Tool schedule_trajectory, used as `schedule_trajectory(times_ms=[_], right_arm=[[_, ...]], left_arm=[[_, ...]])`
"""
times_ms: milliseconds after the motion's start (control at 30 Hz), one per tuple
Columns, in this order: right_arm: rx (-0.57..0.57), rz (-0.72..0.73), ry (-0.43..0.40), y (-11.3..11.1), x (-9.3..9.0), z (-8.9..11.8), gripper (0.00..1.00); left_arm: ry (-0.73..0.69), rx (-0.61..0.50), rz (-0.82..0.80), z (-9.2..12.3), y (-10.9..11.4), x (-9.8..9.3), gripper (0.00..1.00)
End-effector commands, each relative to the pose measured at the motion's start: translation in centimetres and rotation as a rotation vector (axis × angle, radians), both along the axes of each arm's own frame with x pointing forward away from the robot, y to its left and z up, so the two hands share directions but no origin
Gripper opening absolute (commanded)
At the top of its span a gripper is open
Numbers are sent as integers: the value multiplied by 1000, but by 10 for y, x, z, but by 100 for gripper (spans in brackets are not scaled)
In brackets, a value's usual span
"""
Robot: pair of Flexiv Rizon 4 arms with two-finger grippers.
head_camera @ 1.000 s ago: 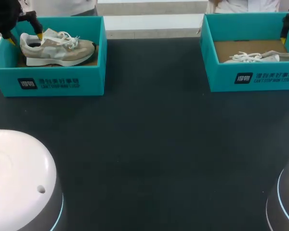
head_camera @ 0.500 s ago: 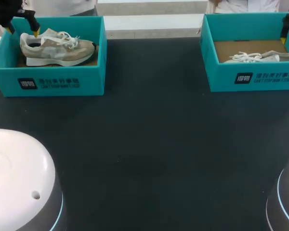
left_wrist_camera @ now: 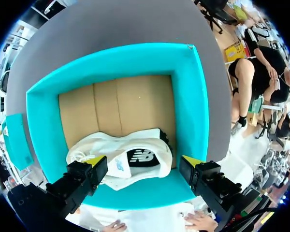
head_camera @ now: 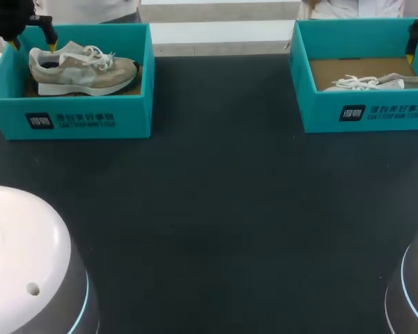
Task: Take the shoe out of the shoebox, open the shoe tongue, remove and reinsert the insole, then place the shoe into the shoebox
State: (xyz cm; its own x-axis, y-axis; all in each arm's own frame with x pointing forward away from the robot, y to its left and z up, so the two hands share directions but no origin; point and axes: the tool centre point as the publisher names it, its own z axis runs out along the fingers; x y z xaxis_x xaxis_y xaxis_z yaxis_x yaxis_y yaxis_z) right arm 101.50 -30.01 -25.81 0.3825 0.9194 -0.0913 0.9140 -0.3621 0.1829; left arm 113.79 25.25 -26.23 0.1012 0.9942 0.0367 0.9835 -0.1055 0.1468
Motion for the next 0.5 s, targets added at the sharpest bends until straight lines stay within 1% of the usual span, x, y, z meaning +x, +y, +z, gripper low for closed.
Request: schedule_trajectory(times_ms=[33,133,167,200,267,300,333,367,433,500], right_arm=[[1,0,0,0,0,0,100],[1,0,0,0,0,0,100],[1,0,0,0,0,0,100],[1,0,0,0,0,0,100],[1,0,0,0,0,0,100],[1,0,0,0,0,0,100],[1,0,0,0,0,0,100],[1,0,0,0,0,0,100],[1,0,0,0,0,0,100],[1,0,0,0,0,0,100]], left_arm=[[39,23,31,-8,8,33,100],[28,39,62,-12,17,38,100],[29,38,61,-14,19,39,91],[30,39,63,-16,22,41,87],[28,41,71,-21,26,43,86],[30,40,68,-23,28,44,84],[28,39,71,-26,29,46,76],[29,36,67,-28,29,46,74],[18,54,70,-33,30,47,72],[27,52,66,-37,32,48,73]])
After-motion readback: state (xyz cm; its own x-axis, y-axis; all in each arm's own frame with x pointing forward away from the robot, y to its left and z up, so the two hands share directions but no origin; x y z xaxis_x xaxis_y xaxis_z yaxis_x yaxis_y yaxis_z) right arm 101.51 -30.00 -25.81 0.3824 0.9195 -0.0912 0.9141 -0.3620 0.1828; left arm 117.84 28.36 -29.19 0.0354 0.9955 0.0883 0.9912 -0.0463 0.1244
